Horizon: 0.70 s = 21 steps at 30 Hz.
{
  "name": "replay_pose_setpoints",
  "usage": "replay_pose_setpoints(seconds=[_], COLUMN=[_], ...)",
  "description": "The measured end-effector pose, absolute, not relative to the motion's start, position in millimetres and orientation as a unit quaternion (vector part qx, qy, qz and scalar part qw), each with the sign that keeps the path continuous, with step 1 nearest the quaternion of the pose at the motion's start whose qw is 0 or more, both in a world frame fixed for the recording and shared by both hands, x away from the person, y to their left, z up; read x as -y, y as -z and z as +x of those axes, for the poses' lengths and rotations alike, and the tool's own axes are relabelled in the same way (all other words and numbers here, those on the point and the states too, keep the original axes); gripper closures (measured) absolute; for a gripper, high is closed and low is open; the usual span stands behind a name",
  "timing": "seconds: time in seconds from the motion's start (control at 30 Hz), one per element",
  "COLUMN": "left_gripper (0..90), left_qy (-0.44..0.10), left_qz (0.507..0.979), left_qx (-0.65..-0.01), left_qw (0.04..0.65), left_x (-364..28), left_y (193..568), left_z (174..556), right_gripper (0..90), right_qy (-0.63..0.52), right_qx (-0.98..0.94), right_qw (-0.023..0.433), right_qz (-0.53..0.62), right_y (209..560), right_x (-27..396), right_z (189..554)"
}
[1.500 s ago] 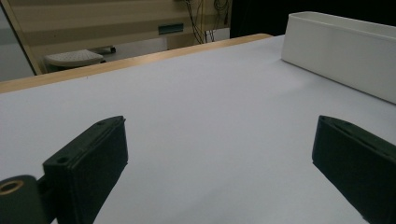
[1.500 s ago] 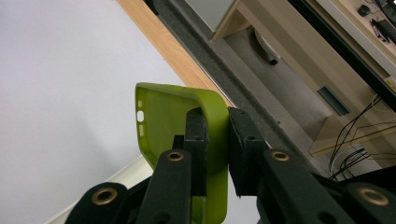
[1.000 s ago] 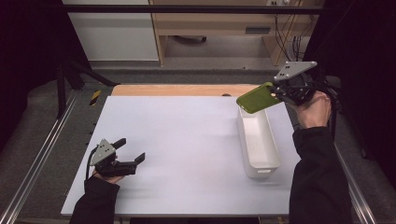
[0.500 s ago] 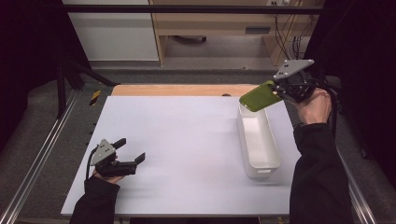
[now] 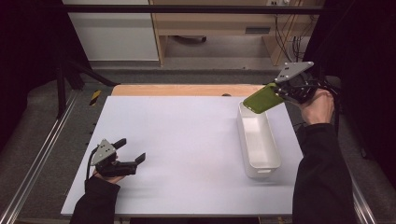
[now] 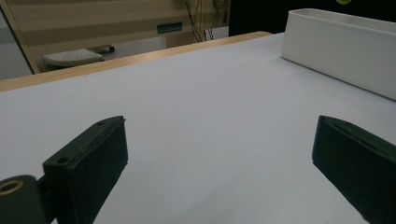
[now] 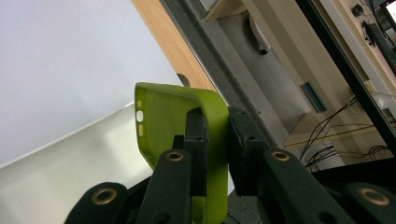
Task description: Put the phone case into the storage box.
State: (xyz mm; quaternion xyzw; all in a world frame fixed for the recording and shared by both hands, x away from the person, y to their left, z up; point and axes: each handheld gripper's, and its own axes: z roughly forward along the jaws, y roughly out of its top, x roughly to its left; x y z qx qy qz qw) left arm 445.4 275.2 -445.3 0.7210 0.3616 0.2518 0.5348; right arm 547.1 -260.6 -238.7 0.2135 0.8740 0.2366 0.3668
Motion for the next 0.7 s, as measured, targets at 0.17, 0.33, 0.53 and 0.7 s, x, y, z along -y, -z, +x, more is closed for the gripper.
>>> replay_pose_setpoints(seconds=[0.17, 0.33, 0.53, 0.7], left_gripper=[3.2, 3.2, 3.2, 3.2], left_qy=[-0.251, -0.251, -0.251, -0.252], left_qz=[0.721, 0.721, 0.721, 0.721], left_qx=[-0.361, -0.361, -0.361, -0.361], left_qw=[0.535, 0.535, 0.536, 0.535], left_x=[-276, -276, -276, -276], left_y=[445, 445, 446, 446], left_z=[445, 445, 446, 446], right_gripper=[79.1, 79.1, 79.0, 79.0], right_qy=[-0.228, -0.216, -0.204, -0.194], right_qx=[-0.879, -0.885, -0.892, -0.896], right_qw=[0.369, 0.372, 0.369, 0.368], right_qz=[0.197, 0.18, 0.164, 0.153], right_y=[240, 242, 245, 245], right_x=[259, 256, 253, 253], right_z=[550, 554, 559, 562])
